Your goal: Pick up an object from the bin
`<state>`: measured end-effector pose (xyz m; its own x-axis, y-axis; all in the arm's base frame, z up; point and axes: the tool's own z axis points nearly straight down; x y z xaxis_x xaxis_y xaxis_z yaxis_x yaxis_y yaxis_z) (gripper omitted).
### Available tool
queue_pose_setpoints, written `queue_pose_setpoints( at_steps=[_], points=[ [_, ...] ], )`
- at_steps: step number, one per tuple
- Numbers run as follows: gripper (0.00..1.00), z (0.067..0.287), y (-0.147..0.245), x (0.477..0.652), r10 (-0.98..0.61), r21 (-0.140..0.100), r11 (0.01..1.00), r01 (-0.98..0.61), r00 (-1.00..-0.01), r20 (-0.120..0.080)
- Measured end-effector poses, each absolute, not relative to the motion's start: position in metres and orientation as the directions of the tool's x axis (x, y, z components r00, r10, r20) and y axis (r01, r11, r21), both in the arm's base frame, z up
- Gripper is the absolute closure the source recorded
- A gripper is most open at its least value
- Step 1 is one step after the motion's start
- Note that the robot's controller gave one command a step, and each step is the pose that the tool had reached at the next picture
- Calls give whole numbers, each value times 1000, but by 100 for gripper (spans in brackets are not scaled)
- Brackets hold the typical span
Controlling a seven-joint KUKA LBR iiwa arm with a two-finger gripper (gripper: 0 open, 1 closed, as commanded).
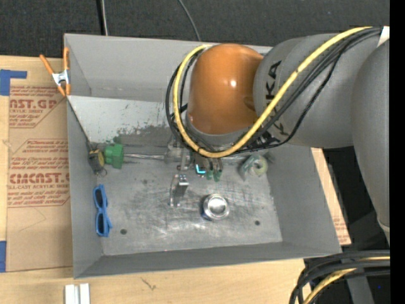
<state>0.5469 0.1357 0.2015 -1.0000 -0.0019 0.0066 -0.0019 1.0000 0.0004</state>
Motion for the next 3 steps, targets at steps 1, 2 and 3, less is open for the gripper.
queue_pose_setpoints(
  at_steps=[1,2,3],
  points=[
    [0,75,47,514,25,1,1000,25,-1000,-3],
    [0,136,-6,497,350,0,937,350,-937,-3],
    [0,71,-8,496,438,3,899,438,-899,-7]
  ],
)
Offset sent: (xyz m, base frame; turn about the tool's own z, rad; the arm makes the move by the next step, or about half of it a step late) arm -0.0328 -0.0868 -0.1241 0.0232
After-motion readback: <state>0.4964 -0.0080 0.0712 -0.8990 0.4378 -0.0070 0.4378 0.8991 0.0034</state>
